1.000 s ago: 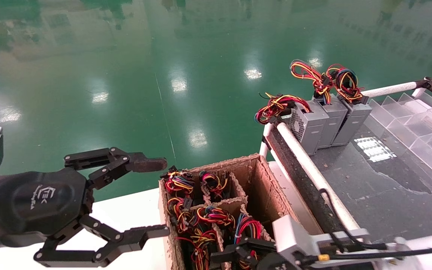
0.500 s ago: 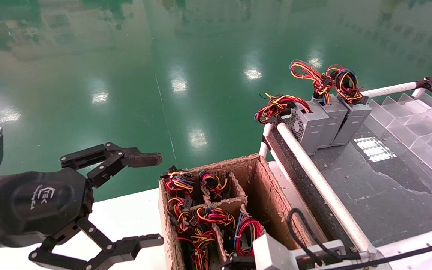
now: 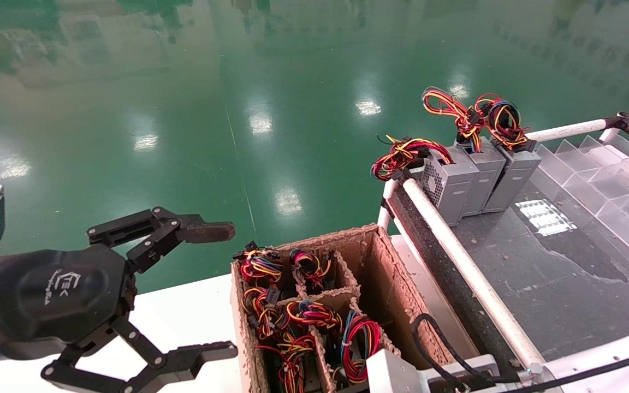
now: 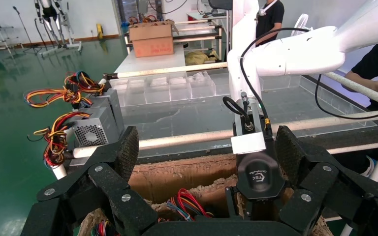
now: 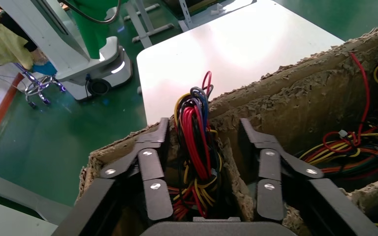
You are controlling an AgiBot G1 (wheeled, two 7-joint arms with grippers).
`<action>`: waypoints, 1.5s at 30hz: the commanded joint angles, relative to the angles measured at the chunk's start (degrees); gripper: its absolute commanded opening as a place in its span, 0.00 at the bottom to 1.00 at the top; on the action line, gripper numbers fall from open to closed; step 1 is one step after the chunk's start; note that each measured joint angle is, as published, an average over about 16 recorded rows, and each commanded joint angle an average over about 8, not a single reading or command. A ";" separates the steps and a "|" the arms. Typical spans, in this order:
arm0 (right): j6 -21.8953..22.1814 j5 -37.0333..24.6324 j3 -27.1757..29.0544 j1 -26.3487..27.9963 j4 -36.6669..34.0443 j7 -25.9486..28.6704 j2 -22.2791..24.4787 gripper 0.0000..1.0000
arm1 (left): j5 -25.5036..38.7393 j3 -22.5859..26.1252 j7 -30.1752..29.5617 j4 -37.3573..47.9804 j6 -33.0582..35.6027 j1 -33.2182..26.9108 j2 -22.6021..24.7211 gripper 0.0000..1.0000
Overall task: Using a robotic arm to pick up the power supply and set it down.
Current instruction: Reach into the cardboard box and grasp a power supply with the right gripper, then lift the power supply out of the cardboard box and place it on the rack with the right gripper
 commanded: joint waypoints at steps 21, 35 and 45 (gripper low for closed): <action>0.16 6.59 2.80 -1.47 2.60 -2.16 2.97 0.00 | -0.04 0.06 0.03 0.00 -0.02 -0.01 -0.02 1.00; 2.31 20.11 11.48 -3.99 10.78 -1.30 11.71 0.00 | -0.06 0.09 0.05 0.00 -0.04 -0.02 -0.04 1.00; 3.45 27.44 17.94 -2.91 14.05 0.67 20.32 0.00 | -0.08 0.12 0.06 0.00 -0.05 -0.03 -0.05 1.00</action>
